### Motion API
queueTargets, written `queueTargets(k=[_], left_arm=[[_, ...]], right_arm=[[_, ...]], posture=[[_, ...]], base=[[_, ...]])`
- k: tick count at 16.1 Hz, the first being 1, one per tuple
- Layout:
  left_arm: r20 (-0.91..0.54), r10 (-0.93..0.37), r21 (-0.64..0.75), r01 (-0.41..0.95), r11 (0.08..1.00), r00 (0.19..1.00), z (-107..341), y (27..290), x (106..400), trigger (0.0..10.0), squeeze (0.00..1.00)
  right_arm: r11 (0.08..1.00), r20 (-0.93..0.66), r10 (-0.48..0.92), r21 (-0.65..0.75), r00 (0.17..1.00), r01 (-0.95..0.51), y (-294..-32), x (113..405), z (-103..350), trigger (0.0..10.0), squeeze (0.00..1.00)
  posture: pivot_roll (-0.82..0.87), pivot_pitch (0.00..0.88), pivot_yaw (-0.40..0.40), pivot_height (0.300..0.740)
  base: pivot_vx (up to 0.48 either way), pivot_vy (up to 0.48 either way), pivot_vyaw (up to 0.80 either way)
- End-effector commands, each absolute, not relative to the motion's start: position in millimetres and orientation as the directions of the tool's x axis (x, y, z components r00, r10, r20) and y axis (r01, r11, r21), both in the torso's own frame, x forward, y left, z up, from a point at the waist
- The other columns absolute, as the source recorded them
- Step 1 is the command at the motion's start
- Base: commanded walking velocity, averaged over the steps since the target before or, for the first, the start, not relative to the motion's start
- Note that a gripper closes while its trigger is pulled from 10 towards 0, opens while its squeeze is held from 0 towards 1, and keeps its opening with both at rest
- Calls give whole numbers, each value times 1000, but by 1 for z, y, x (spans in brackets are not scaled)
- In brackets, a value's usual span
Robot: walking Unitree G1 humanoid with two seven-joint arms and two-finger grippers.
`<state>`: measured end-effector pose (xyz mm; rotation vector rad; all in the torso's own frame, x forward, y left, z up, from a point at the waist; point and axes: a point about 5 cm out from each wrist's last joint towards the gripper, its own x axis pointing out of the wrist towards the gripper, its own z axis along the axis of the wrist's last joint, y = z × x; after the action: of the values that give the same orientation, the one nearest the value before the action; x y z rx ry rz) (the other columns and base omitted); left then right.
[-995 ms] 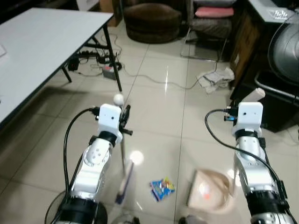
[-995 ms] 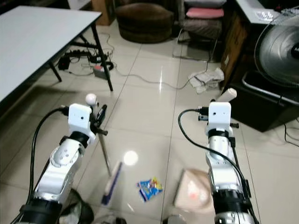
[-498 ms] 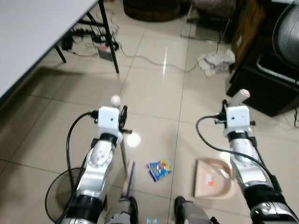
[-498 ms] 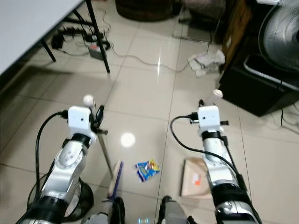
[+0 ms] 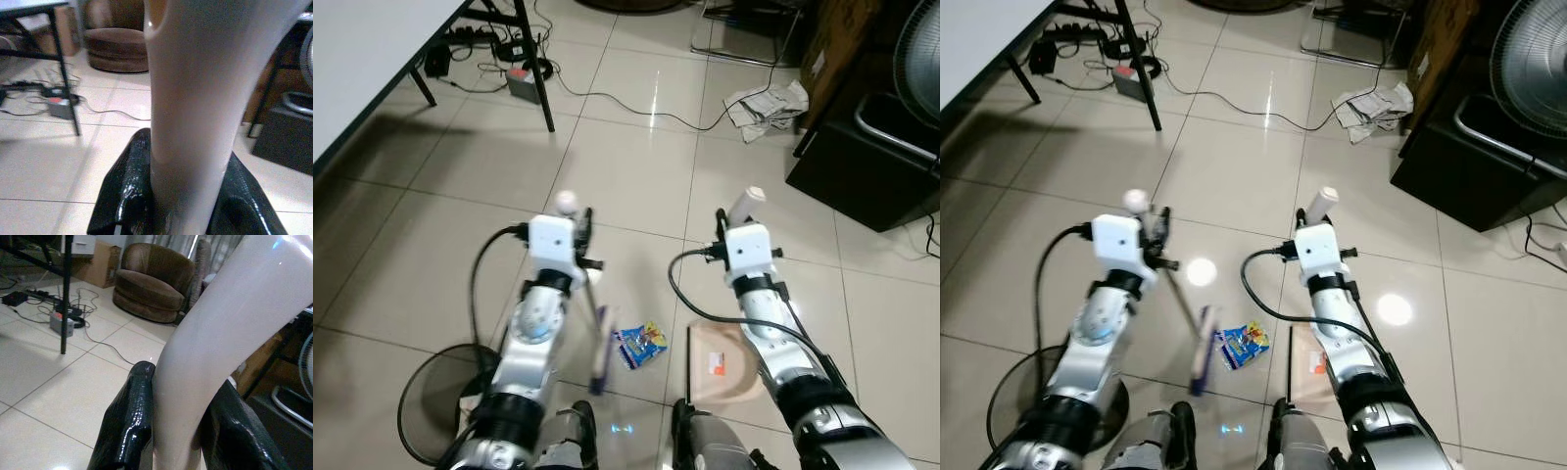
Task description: Sweep floor
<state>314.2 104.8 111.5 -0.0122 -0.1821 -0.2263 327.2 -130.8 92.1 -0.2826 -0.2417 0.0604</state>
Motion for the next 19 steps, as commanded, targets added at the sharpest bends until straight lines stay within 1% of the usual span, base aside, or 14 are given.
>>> queueTargets(k=[1,3,7,10,12,15,16,19], left_arm=[[157,-265,-48,275,960,951,104,93,310,10000,0],[164,-281,-109,300,948,946,104,84,310,10000,0],[176,-230,-204,265,942,957,110,85,315,10000,0],[178,-218,-216,254,943,960,112,90,320,10000,0],[191,-196,-220,236,946,962,118,97,324,10000,0],[211,-173,-210,218,953,962,127,106,330,10000,0],[235,-173,-193,221,956,956,137,113,334,10000,0],[291,-279,-52,307,950,915,166,135,337,10000,0]], right_arm=[[973,173,70,-230,982,-29,-127,319,76,10000,0],[984,204,71,-176,976,-34,-121,321,82,10000,0],[991,250,100,-115,963,-73,-112,319,88,10000,0],[995,266,90,-71,960,-74,-116,318,90,10000,0],[997,282,65,-47,957,-54,-124,317,92,10000,0],[1000,284,15,-2,959,-15,-136,316,93,10000,0],[1000,287,0,8,958,-2,-140,314,92,10000,0],[1000,285,-27,9,958,26,-153,309,90,10000,0]], posture=[[34,308,8,740],[27,301,9,740],[19,278,4,740],[14,264,7,740],[11,257,11,740],[10,246,14,740],[8,238,18,740],[10,215,29,740]], base=[[0,0,0],[0,0,0],[0,0,0],[0,0,0],[0,0,0],[0,0,0],[0,0,0],[0,0,0]])
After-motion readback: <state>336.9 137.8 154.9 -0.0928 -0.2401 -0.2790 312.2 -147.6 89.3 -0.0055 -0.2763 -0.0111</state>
